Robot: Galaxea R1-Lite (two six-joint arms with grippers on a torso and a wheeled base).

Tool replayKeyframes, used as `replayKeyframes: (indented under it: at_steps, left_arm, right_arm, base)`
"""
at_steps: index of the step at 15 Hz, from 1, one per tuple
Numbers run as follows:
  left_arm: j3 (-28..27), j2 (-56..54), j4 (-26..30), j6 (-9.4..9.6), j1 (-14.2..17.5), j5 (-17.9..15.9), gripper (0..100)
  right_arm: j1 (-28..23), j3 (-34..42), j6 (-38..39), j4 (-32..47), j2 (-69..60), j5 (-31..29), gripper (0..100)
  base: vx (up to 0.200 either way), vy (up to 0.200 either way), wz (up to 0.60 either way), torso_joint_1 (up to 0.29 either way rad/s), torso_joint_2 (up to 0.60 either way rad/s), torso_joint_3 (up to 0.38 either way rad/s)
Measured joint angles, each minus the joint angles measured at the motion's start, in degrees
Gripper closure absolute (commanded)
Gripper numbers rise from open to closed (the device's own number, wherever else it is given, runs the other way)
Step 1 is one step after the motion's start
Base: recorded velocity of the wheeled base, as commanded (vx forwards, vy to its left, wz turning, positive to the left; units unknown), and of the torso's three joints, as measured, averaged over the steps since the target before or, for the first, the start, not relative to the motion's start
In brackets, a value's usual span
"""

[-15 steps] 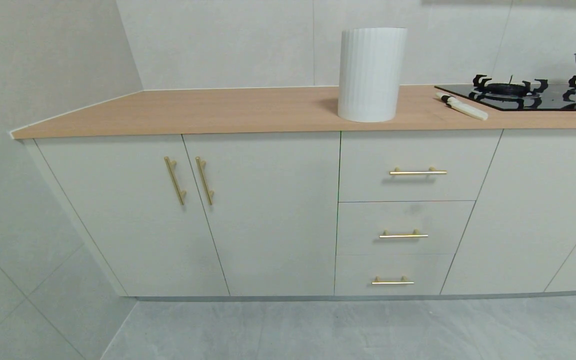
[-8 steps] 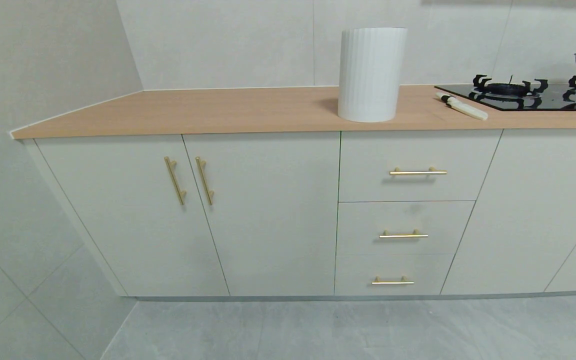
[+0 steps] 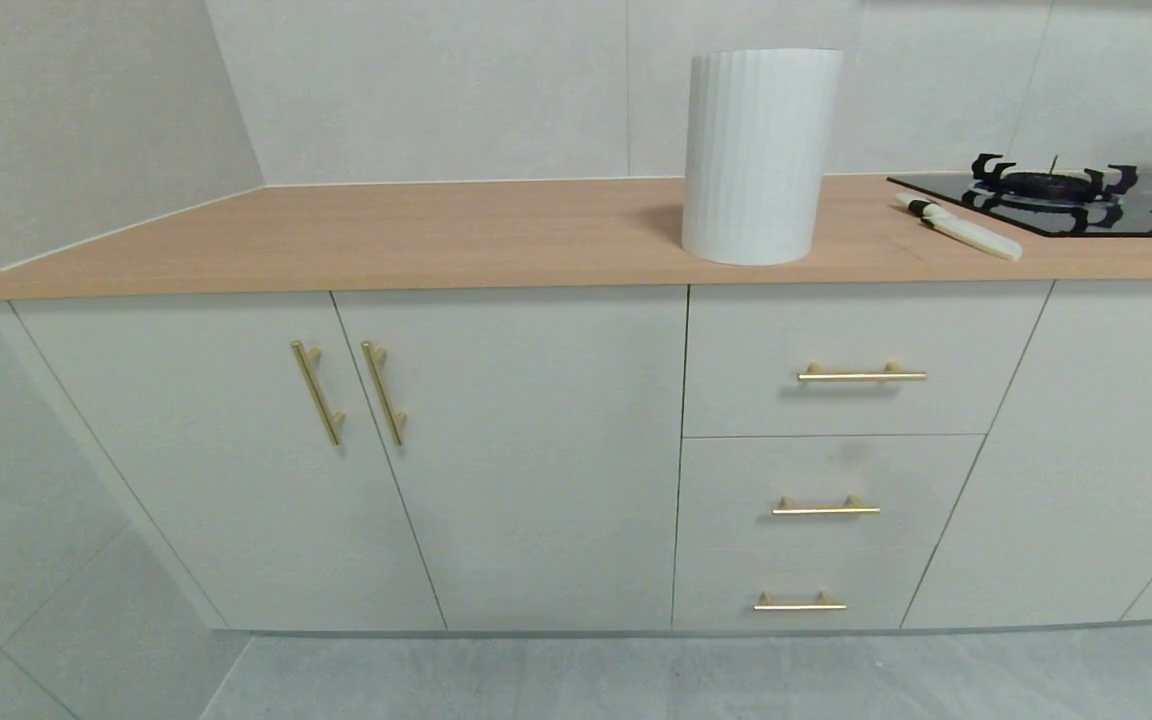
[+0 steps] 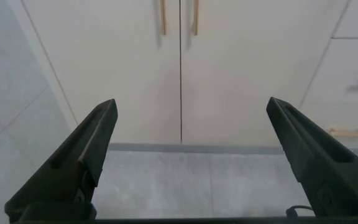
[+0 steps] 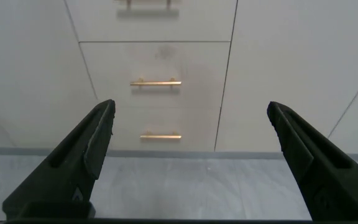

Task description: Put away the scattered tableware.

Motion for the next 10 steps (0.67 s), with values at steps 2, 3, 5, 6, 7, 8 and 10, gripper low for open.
replayKeyframes:
  at_steps: [2,3,5,6,7,8,10]
  left_arm:
    - [0.0,0.0,0.0,-0.05,0.0,0.0,0]
    - [0.0,0.0,0.0,-0.05,0.0,0.0,0]
    - [0.0,0.0,0.0,-0.07,0.0,0.0,0]
    - [0.0,0.0,0.0,-0.07,0.0,0.0,0]
    - [0.0,0.0,0.0,-0.07,0.0,0.0,0]
    - [0.0,0.0,0.0,-0.07,0.0,0.0,0]
    - [0.0,0.0,0.0,-0.07,0.0,0.0,0]
  right_arm:
    - [0.0,0.0,0.0,0.0,0.0,0.0,0]
    - [0.0,0.0,0.0,0.0,0.0,0.0,0]
    - [0.0,0.0,0.0,0.0,0.0,0.0,0]
    - [0.0,0.0,0.0,0.0,0.0,0.0,0]
    - [0.0,0.0,0.0,0.0,0.0,0.0,0]
    - [0.0,0.0,0.0,0.0,0.0,0.0,0]
    - [0.0,0.0,0.0,0.0,0.0,0.0,0]
  base:
    - [0.200,0.000,0.00,0.002,0.00,0.002]
    - [0.200,0.000,0.00,-0.002,0.01,0.002]
    - [0.200,0.000,0.00,0.002,0.00,0.000]
    - [0.200,0.000,0.00,0.002,0.00,0.002]
    - [0.200,0.000,0.00,-0.002,0.00,0.002]
    - [0.200,0.000,0.00,0.002,0.01,0.007]
    - [0.200,0.000,0.00,0.000,0.00,0.002]
